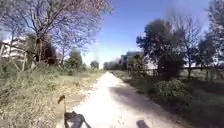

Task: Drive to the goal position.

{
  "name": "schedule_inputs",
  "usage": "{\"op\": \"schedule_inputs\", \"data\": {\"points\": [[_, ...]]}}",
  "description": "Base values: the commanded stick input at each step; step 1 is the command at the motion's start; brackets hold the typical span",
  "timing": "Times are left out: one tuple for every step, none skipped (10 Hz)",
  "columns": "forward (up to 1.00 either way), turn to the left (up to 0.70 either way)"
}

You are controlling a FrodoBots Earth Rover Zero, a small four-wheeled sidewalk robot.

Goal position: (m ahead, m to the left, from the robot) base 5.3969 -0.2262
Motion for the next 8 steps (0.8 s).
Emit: {"op": "schedule_inputs", "data": {"points": [[0.50, 0.00], [0.50, 0.00], [0.50, 0.00], [0.50, 0.00], [0.50, 0.00], [0.50, 0.00], [0.50, 0.00], [0.50, 0.00]]}}
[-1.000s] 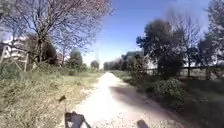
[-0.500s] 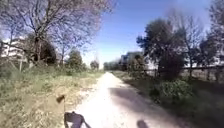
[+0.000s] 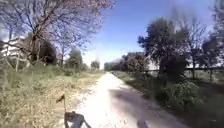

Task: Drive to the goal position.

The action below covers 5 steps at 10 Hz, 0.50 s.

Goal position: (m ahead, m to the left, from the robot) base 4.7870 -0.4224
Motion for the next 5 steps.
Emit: {"op": "schedule_inputs", "data": {"points": [[0.50, 0.00], [0.50, 0.00], [0.50, 0.00], [0.50, 0.00], [0.50, 0.00]]}}
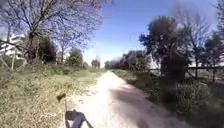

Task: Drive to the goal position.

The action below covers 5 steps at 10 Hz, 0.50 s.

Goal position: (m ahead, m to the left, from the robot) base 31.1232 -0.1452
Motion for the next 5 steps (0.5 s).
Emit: {"op": "schedule_inputs", "data": {"points": [[0.50, 0.00], [0.50, 0.00], [0.50, 0.00], [0.50, 0.00], [0.50, 0.00]]}}
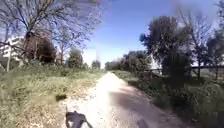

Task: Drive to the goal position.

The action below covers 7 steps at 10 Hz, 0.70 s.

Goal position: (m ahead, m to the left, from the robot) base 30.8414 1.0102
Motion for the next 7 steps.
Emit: {"op": "schedule_inputs", "data": {"points": [[0.50, 0.00], [0.50, 0.00], [0.50, 0.00], [0.50, 0.00], [0.50, 0.00], [0.50, 0.00], [0.50, 0.00]]}}
